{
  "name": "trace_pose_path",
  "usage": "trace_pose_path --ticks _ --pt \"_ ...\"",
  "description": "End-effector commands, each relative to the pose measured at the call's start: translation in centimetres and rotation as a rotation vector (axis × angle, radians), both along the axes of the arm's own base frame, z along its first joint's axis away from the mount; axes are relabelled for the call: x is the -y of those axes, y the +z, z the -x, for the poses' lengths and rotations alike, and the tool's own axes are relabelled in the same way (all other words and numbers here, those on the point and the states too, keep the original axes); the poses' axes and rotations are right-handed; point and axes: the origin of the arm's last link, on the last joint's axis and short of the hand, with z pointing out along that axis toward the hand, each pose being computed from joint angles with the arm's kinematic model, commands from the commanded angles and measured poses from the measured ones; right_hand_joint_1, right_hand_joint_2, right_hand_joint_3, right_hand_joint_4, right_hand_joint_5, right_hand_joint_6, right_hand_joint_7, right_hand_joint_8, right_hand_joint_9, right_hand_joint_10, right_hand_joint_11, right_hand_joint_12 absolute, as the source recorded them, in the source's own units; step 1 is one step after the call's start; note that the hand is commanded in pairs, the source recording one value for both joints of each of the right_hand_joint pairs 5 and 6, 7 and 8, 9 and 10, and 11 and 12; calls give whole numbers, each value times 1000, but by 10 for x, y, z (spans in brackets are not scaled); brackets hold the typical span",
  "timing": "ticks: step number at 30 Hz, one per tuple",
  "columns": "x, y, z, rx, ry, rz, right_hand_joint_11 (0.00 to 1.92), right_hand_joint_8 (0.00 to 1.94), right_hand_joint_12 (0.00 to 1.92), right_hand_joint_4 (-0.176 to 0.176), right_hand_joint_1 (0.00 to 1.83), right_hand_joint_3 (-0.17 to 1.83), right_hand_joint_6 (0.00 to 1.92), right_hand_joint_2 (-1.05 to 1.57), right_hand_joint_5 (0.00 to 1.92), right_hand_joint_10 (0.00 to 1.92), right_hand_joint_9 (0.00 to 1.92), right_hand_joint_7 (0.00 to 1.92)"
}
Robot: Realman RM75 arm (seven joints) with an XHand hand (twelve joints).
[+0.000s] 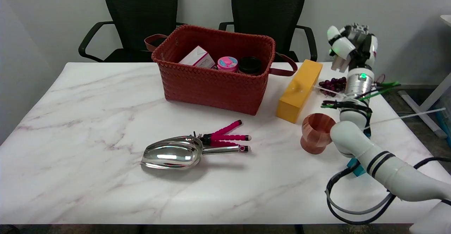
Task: Place the metal rectangular block into the brown storage basket.
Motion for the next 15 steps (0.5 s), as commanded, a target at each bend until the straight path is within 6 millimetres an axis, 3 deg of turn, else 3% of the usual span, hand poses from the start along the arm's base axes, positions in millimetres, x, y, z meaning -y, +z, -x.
trace_pose_path --ticks 1,9,15 --pt "43 -73 -98 -184 171 -222 1920 1920 1920 0 1033 647 1920 1571 1920 1888 1888 1920" --pt "65 -125 -123 -223 208 -365 1920 1920 1920 0 1029 668 1920 1571 1920 1861 1861 1920" --pt "83 -159 -114 -198 184 -415 1919 1920 1919 0 1028 656 1920 1571 1920 1855 1855 1920"
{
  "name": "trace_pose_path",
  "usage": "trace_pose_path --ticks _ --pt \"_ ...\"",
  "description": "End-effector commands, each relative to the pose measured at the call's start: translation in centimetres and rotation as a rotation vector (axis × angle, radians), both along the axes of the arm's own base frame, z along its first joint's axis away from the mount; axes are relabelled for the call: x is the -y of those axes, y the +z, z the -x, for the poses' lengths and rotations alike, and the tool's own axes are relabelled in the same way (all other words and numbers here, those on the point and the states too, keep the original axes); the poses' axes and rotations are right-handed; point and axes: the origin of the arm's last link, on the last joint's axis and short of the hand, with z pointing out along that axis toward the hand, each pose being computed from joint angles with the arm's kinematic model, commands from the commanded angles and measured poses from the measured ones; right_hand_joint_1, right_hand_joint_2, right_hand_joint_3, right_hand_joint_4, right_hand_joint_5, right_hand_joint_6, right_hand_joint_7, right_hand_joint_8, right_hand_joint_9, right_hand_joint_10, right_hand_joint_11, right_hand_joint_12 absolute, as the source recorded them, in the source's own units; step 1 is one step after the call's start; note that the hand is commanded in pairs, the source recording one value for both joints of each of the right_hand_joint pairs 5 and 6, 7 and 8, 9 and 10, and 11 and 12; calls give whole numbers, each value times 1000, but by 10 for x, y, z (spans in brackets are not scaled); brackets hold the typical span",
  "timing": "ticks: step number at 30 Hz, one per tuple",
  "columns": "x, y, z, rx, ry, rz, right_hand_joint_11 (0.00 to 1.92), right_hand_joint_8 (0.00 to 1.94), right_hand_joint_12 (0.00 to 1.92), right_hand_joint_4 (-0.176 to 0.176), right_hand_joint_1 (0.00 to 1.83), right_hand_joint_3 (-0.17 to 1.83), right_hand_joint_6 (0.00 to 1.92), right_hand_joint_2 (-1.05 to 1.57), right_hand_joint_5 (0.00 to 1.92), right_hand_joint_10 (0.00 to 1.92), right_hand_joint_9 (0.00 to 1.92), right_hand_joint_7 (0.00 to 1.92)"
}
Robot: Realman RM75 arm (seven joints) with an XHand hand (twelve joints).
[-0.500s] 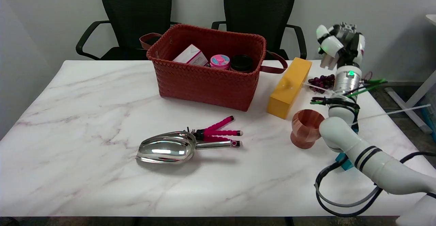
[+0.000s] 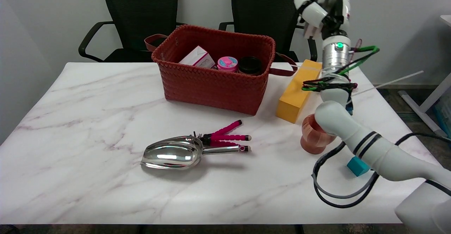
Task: Place the metal rectangular block into the brown storage basket.
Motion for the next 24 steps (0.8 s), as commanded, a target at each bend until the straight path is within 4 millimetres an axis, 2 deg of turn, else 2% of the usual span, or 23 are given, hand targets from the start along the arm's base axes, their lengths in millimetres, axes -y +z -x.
trace_pose_path --ticks 1,3,10,13,17,24 --pt "42 -97 -36 -70 44 -210 1917 1920 1917 0 1009 655 1920 1571 1920 1853 1853 1920" --pt "49 -108 -30 -60 25 -217 1910 1920 1910 0 1005 642 1920 1571 1920 1845 1845 1920" --pt "69 -126 -8 -53 -65 -241 1847 1920 1847 0 989 628 1920 1571 1920 1797 1797 1920" --pt "76 -132 -6 -65 -92 -254 1800 1915 1800 0 979 692 1920 1567 1920 1769 1769 1915" --pt "86 -138 3 -76 -142 -266 1748 1892 1748 0 1039 819 1920 1425 1920 1734 1734 1892" --pt "99 -154 28 -22 -229 -333 1721 1883 1721 0 1058 863 1920 1363 1920 1718 1718 1883"
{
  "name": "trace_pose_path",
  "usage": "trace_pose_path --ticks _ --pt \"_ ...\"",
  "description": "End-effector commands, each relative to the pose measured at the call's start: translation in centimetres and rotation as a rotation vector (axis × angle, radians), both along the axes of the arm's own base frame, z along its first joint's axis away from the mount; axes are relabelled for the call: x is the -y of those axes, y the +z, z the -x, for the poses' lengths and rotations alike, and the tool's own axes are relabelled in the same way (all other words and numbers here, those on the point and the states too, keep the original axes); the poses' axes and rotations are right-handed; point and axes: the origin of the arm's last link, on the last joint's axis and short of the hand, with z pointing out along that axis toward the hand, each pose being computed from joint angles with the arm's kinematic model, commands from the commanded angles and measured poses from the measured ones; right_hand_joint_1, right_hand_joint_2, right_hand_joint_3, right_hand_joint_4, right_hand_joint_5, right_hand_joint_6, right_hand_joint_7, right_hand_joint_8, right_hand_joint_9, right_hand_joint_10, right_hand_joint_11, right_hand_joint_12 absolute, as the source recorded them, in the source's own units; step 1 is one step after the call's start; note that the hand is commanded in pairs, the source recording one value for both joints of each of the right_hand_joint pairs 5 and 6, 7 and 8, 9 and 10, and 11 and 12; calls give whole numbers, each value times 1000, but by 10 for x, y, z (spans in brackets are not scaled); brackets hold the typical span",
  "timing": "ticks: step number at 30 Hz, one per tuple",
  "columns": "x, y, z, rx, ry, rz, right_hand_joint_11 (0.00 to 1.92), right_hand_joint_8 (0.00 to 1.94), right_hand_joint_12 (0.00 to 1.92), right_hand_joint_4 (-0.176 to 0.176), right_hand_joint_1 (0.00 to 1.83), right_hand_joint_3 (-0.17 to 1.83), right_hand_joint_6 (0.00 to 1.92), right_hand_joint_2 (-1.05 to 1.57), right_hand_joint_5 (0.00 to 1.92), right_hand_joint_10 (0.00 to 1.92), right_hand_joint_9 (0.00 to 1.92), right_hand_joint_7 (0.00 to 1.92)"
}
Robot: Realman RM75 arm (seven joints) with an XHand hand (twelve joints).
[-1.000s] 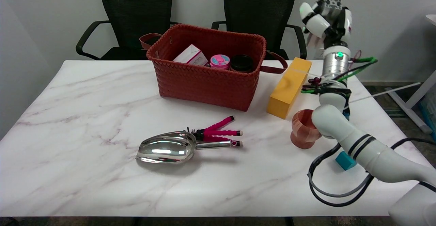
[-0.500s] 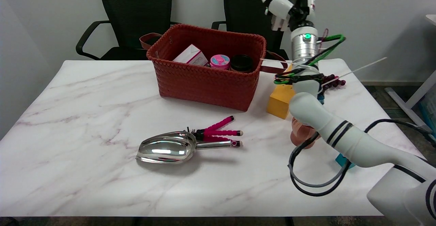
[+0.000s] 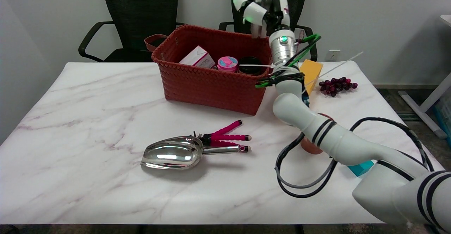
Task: Place the metal rectangular block into the brown storage basket.
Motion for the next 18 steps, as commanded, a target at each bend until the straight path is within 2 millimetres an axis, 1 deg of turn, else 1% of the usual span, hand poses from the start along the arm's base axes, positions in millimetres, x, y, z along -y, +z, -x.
trace_pose_path --ticks 1,7,13,18 --pt "37 -54 35 14 -181 -143 1722 1883 1722 0 1058 868 1920 1360 1920 1718 1718 1883" --pt "37 -59 51 28 -255 -209 1759 1878 1759 0 1045 956 1920 1283 1920 1735 1735 1878" --pt "31 -59 66 133 -273 -236 1798 1896 1798 0 994 845 1920 1376 1920 1767 1767 1896" --pt "26 -56 80 150 -295 -234 1818 1906 1818 0 979 803 1920 1425 1920 1783 1783 1906"
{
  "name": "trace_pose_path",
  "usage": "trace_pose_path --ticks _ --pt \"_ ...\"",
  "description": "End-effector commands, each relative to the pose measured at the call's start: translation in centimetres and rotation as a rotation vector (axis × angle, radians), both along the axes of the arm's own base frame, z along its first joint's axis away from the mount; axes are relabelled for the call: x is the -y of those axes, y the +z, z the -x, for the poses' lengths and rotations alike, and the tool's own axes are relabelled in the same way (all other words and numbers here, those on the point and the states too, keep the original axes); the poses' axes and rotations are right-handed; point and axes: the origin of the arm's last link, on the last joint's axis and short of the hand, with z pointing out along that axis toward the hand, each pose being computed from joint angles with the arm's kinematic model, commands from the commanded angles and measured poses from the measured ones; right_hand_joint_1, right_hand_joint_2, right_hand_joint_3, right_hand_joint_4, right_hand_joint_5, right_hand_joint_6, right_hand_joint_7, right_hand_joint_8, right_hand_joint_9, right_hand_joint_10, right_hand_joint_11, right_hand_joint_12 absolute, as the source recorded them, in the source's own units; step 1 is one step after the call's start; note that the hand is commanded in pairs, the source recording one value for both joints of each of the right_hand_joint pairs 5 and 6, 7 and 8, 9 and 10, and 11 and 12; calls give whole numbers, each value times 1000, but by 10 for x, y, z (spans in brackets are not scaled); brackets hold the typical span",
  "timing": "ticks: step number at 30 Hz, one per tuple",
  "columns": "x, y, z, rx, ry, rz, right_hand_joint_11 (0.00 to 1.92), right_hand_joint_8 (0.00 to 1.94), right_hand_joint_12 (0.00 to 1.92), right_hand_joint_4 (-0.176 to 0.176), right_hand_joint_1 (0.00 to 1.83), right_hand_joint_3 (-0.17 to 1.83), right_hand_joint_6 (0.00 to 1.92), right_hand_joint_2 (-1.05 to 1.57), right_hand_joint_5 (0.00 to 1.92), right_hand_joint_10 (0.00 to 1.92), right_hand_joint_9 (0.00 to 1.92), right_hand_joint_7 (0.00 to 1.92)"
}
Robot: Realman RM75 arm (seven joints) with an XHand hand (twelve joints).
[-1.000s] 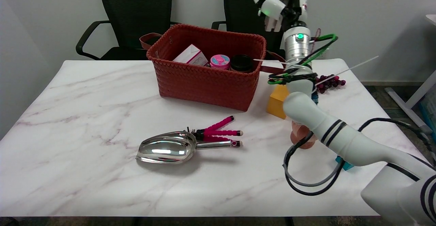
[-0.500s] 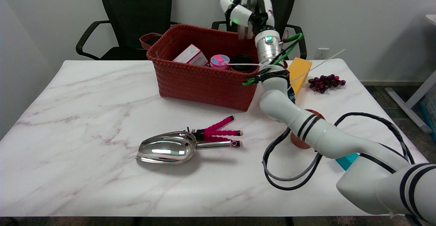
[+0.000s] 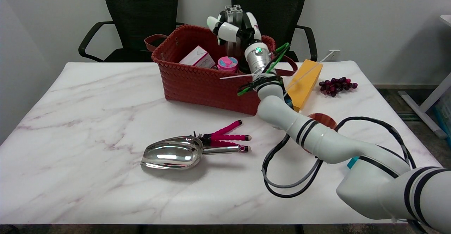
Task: Place the metal rectangular block into the brown storage basket.
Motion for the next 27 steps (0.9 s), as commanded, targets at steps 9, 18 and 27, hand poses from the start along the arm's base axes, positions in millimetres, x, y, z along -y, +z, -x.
trace_pose_path --ticks 9,18,27 --pt "-5 -13 48 117 -145 -94 1851 1914 1851 0 959 755 1920 1486 1920 1796 1796 1914" --pt "-3 -14 46 92 -163 -127 1851 1838 1851 0 956 825 1704 1314 1704 1706 1706 1838" --pt "-2 -11 36 87 -148 -143 767 1347 767 0 1147 956 776 749 776 892 892 1347"
